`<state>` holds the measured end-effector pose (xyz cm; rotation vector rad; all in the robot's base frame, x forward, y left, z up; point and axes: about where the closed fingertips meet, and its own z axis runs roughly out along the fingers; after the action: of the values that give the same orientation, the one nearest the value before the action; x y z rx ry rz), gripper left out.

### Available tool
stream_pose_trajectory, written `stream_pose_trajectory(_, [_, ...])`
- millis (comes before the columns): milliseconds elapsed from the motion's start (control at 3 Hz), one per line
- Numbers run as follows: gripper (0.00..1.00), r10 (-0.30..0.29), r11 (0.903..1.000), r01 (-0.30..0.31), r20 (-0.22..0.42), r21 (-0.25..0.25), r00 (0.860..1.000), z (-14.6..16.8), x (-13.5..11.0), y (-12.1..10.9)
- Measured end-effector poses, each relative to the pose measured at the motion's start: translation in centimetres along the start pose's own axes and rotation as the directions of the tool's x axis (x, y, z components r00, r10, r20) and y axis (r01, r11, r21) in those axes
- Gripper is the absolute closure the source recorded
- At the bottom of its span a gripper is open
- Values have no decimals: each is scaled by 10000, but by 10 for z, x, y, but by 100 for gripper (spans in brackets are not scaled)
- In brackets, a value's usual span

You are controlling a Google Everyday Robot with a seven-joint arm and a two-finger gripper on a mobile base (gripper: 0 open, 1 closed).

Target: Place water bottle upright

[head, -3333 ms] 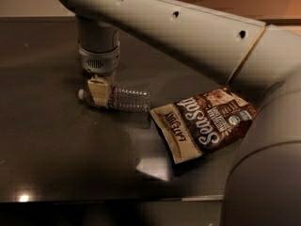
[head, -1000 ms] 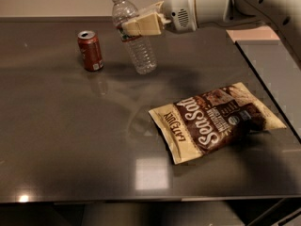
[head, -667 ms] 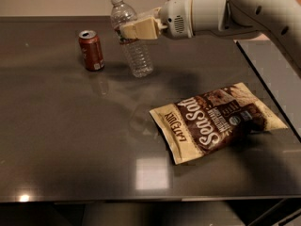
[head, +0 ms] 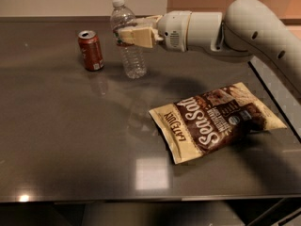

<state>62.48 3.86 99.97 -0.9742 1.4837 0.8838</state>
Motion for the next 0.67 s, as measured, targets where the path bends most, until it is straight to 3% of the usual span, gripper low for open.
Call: stream_pose_trajectory(667, [100,-550,9983,529,977,240,9937,14,9,-2])
